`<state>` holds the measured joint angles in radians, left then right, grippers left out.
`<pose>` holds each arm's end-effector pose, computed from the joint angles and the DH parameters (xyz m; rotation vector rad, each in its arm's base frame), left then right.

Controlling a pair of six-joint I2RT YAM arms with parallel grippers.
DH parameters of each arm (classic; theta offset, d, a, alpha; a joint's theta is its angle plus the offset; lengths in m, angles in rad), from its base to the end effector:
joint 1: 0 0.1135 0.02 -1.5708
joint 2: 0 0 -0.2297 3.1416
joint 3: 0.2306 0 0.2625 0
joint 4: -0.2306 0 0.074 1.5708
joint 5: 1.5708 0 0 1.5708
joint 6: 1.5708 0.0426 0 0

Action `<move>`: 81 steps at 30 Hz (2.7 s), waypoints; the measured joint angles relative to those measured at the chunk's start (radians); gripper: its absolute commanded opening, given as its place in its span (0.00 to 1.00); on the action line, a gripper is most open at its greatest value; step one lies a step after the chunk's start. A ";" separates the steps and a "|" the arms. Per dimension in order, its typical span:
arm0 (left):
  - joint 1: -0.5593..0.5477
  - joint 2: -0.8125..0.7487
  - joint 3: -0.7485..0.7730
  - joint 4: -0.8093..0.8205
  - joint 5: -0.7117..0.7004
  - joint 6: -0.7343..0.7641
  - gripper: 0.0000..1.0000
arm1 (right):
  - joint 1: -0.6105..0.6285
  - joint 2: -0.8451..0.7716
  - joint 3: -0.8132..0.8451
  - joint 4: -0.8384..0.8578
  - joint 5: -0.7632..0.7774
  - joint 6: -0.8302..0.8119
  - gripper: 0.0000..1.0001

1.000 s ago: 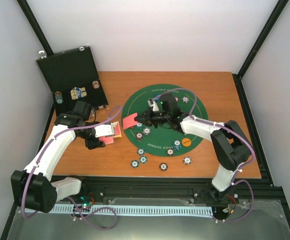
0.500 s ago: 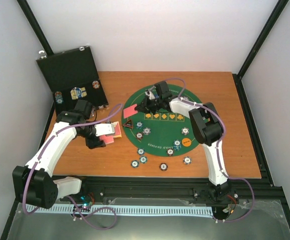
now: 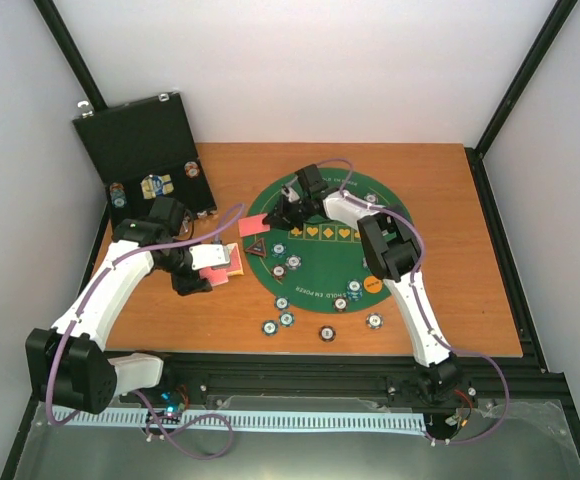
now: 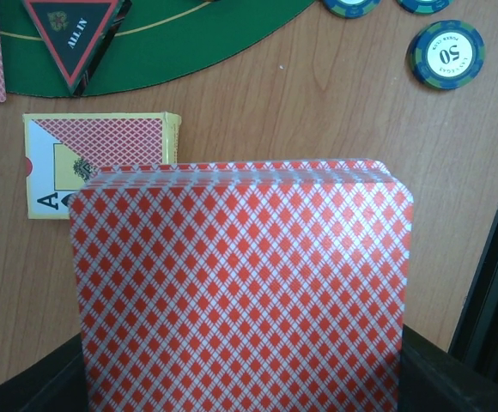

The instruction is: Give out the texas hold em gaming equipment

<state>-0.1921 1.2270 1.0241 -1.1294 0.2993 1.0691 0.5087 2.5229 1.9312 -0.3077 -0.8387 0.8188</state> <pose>0.2254 -0.0566 0.2256 1.6861 2.2241 -0.2390 0.4356 0.2792 0.0737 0.0021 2.7415 1.5335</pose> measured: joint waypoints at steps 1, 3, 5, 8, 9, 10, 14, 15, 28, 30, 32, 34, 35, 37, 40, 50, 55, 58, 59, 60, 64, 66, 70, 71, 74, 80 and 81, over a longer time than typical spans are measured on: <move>0.000 0.000 0.000 -0.002 0.000 0.000 0.32 | 0.002 0.000 0.008 -0.024 0.009 -0.016 0.38; 0.000 0.000 0.000 -0.008 0.002 0.000 0.32 | 0.007 -0.002 0.029 -0.048 0.019 -0.037 0.47; 0.000 0.000 0.002 -0.014 0.004 -0.002 0.32 | 0.015 -0.013 0.040 -0.074 0.043 -0.064 0.53; 0.000 0.000 0.002 -0.019 0.008 -0.004 0.32 | 0.024 -0.039 0.031 -0.108 0.088 -0.095 0.59; 0.000 0.000 0.003 -0.021 0.008 -0.004 0.32 | 0.026 -0.053 0.018 -0.119 0.102 -0.105 0.62; 0.000 0.000 0.004 -0.023 0.010 -0.005 0.32 | 0.028 -0.071 0.000 -0.134 0.119 -0.114 0.65; 0.000 -0.001 0.008 -0.029 0.013 -0.011 0.32 | 0.029 -0.148 -0.074 -0.180 0.180 -0.143 0.69; 0.000 -0.002 0.010 -0.032 0.014 -0.012 0.32 | 0.029 -0.169 -0.096 -0.183 0.192 -0.145 0.70; 0.000 -0.021 0.013 -0.047 0.019 -0.018 0.32 | 0.210 -0.774 -0.809 0.230 0.168 -0.012 0.77; 0.000 -0.026 0.013 -0.047 0.019 -0.018 0.32 | 0.264 -0.832 -0.892 0.313 0.159 0.034 0.77; 0.000 -0.029 0.013 -0.048 0.021 -0.019 0.32 | 0.297 -0.856 -0.939 0.378 0.156 0.068 0.76; 0.000 -0.034 0.013 -0.049 0.023 -0.019 0.33 | 0.319 -0.860 -0.957 0.422 0.158 0.095 0.76; 0.000 -0.035 0.013 -0.050 0.023 -0.019 0.33 | 0.328 -0.860 -0.958 0.438 0.158 0.105 0.76; 0.000 -0.038 0.013 -0.050 0.025 -0.021 0.33 | 0.341 -0.860 -0.958 0.477 0.158 0.124 0.75; 0.000 -0.040 0.013 -0.051 0.027 -0.024 0.33 | 0.356 -0.859 -0.957 0.516 0.158 0.143 0.75; 0.000 -0.041 0.031 -0.062 0.042 -0.026 0.33 | 0.406 -0.785 -0.886 0.579 0.153 0.186 0.74; 0.000 -0.042 0.032 -0.064 0.046 -0.026 0.33 | 0.428 -0.740 -0.850 0.599 0.147 0.204 0.73; 0.000 -0.044 0.032 -0.066 0.047 -0.026 0.33 | 0.435 -0.718 -0.829 0.617 0.145 0.219 0.73; 0.000 -0.044 0.032 -0.066 0.047 -0.026 0.33 | 0.437 -0.710 -0.822 0.620 0.143 0.222 0.73; 0.000 -0.044 0.032 -0.067 0.047 -0.026 0.33 | 0.439 -0.703 -0.814 0.625 0.142 0.225 0.73; 0.000 -0.045 0.032 -0.068 0.047 -0.027 0.34 | 0.445 -0.672 -0.804 0.655 0.137 0.246 0.72; 0.000 -0.045 0.032 -0.068 0.047 -0.027 0.33 | 0.451 -0.646 -0.796 0.668 0.133 0.261 0.71; 0.000 -0.045 0.035 -0.070 0.049 -0.029 0.34 | 0.457 -0.610 -0.786 0.682 0.129 0.283 0.70; 0.000 -0.045 0.035 -0.071 0.049 -0.029 0.34 | 0.458 -0.605 -0.782 0.687 0.127 0.288 0.70; 0.000 -0.046 0.039 -0.077 0.051 -0.029 0.34 | 0.459 -0.592 -0.757 0.695 0.128 0.302 0.68; 0.000 -0.051 0.052 -0.082 0.053 -0.029 0.34 | 0.459 -0.589 -0.748 0.699 0.136 0.316 0.62; 0.000 -0.051 0.052 -0.082 0.053 -0.029 0.34 | 0.459 -0.591 -0.752 0.701 0.140 0.318 0.62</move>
<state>-0.1917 1.1763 1.0763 -1.2114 0.3527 1.0397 0.9672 1.9324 1.1793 0.3931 -0.6987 1.1366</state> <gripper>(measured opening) 0.682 0.633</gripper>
